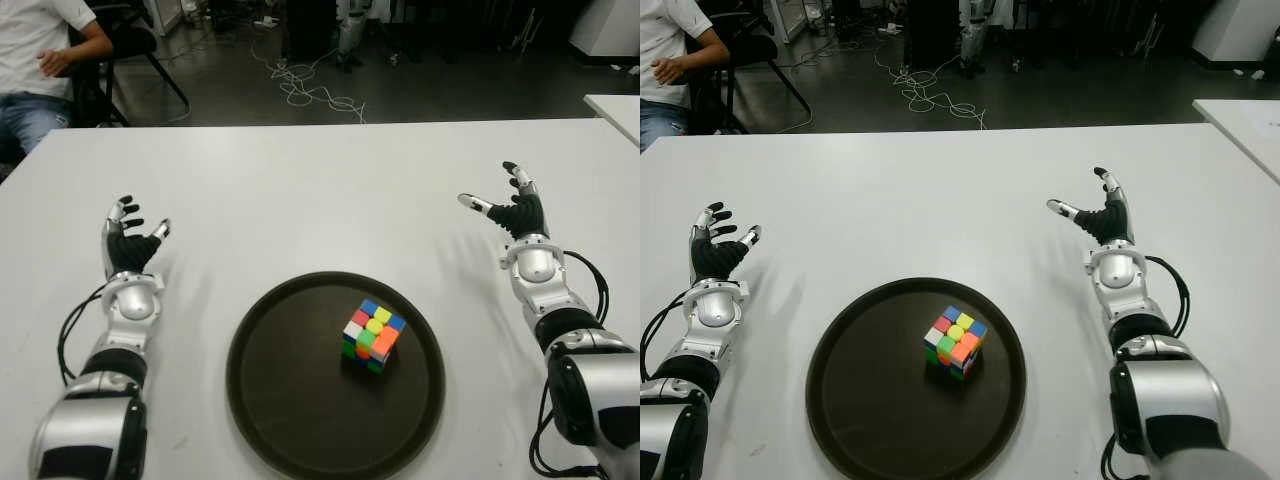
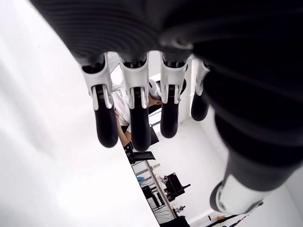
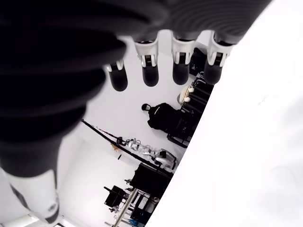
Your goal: Pick up the Rubik's Cube and put it in the plate
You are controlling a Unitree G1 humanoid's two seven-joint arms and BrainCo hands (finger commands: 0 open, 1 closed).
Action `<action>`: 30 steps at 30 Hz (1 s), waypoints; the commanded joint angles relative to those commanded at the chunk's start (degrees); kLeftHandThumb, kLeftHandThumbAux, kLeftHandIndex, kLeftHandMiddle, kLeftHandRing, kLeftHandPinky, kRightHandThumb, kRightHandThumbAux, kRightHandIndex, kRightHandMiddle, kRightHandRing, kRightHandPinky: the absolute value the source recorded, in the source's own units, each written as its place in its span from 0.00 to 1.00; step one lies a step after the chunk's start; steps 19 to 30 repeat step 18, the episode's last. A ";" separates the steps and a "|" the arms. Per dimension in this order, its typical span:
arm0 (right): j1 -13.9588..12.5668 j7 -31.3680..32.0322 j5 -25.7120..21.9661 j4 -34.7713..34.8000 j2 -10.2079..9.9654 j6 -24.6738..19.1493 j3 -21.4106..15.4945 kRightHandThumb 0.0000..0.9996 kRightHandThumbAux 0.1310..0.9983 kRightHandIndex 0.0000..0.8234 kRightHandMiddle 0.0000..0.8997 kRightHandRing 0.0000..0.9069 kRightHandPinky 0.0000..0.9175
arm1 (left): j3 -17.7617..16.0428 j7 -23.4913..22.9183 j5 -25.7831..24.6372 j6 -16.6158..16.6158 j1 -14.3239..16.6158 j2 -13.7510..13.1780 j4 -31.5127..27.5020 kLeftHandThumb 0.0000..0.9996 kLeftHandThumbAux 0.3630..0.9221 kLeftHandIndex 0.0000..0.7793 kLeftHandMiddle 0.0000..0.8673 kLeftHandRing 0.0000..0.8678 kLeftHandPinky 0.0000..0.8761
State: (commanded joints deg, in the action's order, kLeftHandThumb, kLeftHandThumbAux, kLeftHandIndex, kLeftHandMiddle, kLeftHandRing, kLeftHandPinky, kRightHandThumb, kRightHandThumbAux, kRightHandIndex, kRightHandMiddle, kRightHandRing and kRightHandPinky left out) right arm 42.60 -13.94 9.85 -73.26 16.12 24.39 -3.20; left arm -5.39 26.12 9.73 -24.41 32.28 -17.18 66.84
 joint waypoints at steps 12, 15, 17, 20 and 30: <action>-0.16 0.74 -0.56 0.26 -0.22 1.01 -0.43 0.00 0.62 0.05 0.01 0.00 0.01 | -0.20 -0.40 -0.32 0.68 0.09 0.12 -0.19 0.15 0.68 0.20 0.27 0.34 0.43; -0.16 0.82 -0.97 0.32 -0.34 1.13 -0.68 0.00 0.62 0.06 0.01 0.00 0.02 | -0.15 -0.18 -0.19 0.54 0.06 0.10 -0.20 0.15 0.69 0.20 0.27 0.33 0.42; -0.18 0.86 -1.08 0.37 -0.37 1.33 -0.72 0.00 0.63 0.07 0.02 0.01 0.03 | -0.14 -0.02 -0.14 0.47 0.06 0.14 -0.26 0.14 0.69 0.21 0.26 0.32 0.39; -0.19 0.86 -1.09 0.39 -0.37 1.42 -0.70 0.00 0.63 0.07 0.02 0.01 0.03 | -0.13 0.03 -0.14 0.46 0.06 0.17 -0.30 0.13 0.70 0.21 0.26 0.31 0.38; -0.19 0.86 -1.09 0.39 -0.37 1.42 -0.70 0.00 0.63 0.07 0.02 0.01 0.03 | -0.13 0.03 -0.14 0.46 0.06 0.17 -0.30 0.13 0.70 0.21 0.26 0.31 0.38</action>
